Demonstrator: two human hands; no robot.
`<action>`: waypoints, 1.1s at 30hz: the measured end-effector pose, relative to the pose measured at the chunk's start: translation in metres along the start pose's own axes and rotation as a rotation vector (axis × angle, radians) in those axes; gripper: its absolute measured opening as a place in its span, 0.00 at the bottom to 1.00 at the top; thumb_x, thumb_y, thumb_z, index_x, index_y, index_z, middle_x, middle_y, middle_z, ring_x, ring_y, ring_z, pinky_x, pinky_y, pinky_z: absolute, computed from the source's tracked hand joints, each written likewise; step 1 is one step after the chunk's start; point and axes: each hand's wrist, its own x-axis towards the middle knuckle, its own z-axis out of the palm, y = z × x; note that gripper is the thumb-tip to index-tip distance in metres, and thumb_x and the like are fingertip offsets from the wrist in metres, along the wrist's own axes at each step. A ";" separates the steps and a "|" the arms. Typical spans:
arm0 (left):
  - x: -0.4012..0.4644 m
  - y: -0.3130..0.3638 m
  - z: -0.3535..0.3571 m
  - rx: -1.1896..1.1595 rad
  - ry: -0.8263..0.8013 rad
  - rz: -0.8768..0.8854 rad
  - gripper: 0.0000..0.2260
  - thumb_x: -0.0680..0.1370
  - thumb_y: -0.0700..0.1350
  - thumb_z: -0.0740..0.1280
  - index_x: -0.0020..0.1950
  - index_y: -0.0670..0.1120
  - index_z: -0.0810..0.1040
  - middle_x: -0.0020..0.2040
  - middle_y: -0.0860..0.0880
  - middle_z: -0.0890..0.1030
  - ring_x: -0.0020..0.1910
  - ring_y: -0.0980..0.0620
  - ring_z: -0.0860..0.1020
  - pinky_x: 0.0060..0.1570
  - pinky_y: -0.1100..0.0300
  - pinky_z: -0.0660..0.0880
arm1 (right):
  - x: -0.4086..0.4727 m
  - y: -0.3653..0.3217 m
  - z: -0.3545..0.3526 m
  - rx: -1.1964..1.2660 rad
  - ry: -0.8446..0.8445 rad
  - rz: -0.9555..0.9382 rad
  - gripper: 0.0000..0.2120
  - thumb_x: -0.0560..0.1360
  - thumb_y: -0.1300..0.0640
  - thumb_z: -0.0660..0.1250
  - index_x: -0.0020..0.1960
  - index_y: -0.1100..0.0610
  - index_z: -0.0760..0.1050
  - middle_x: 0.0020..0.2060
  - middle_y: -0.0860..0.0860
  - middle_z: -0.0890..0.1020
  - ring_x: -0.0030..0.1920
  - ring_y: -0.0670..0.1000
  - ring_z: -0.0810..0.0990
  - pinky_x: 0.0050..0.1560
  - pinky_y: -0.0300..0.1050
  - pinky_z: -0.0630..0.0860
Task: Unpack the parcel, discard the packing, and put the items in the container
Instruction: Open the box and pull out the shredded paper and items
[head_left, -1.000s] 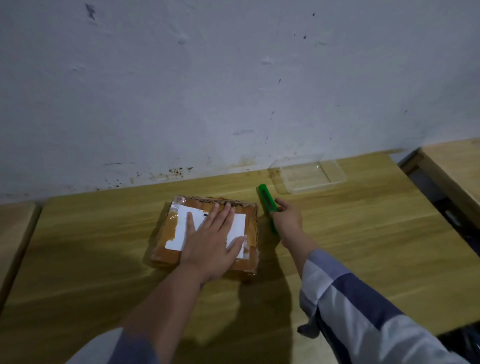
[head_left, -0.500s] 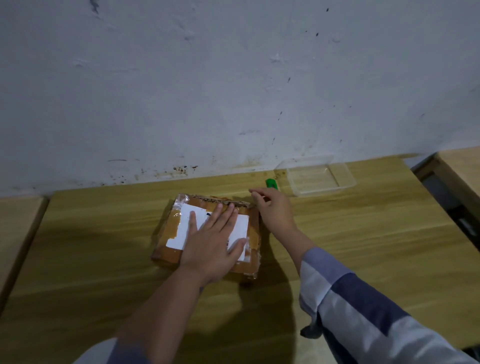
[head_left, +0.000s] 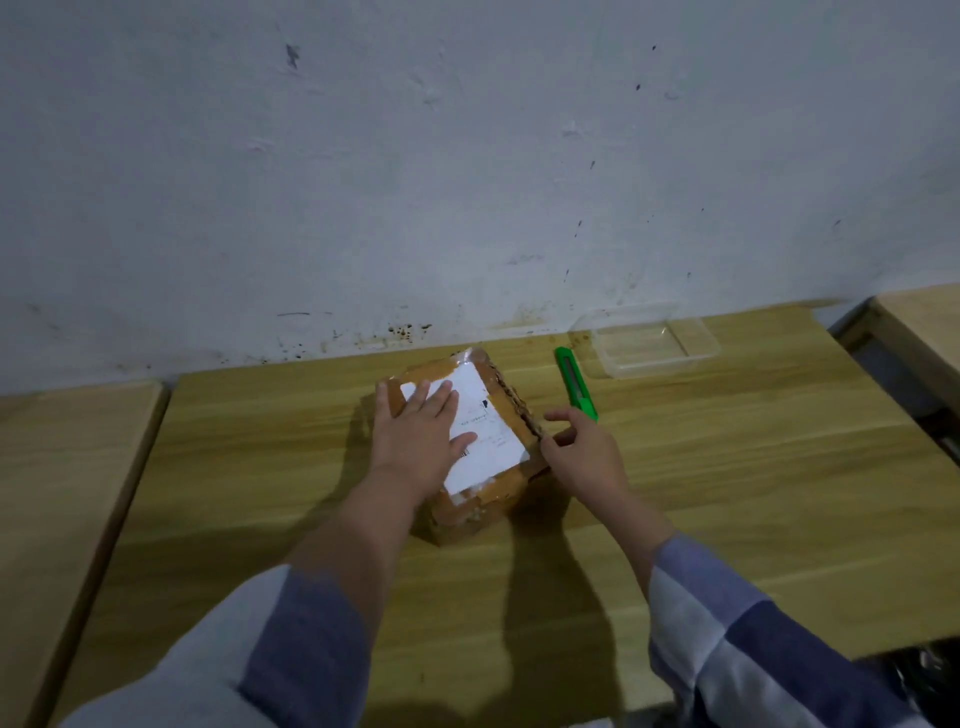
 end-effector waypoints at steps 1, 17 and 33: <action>-0.004 -0.002 0.000 -0.007 -0.009 -0.010 0.28 0.81 0.61 0.42 0.79 0.50 0.46 0.79 0.54 0.44 0.78 0.52 0.42 0.72 0.35 0.40 | -0.012 -0.002 0.004 0.002 -0.026 0.005 0.19 0.74 0.57 0.65 0.64 0.47 0.72 0.39 0.48 0.78 0.41 0.51 0.79 0.35 0.41 0.71; -0.098 -0.044 0.043 -0.294 0.105 -0.254 0.28 0.81 0.61 0.44 0.78 0.53 0.43 0.79 0.51 0.39 0.77 0.48 0.36 0.71 0.37 0.39 | -0.008 -0.060 0.057 -0.424 -0.049 -0.458 0.17 0.79 0.56 0.58 0.66 0.51 0.72 0.70 0.56 0.67 0.70 0.59 0.65 0.67 0.52 0.66; -0.050 -0.056 0.023 -0.222 -0.033 -0.123 0.26 0.81 0.61 0.45 0.77 0.59 0.41 0.78 0.52 0.35 0.76 0.48 0.32 0.69 0.34 0.34 | -0.032 -0.042 0.019 -0.587 -0.285 -0.355 0.26 0.69 0.51 0.73 0.66 0.51 0.73 0.59 0.53 0.68 0.54 0.55 0.76 0.57 0.46 0.73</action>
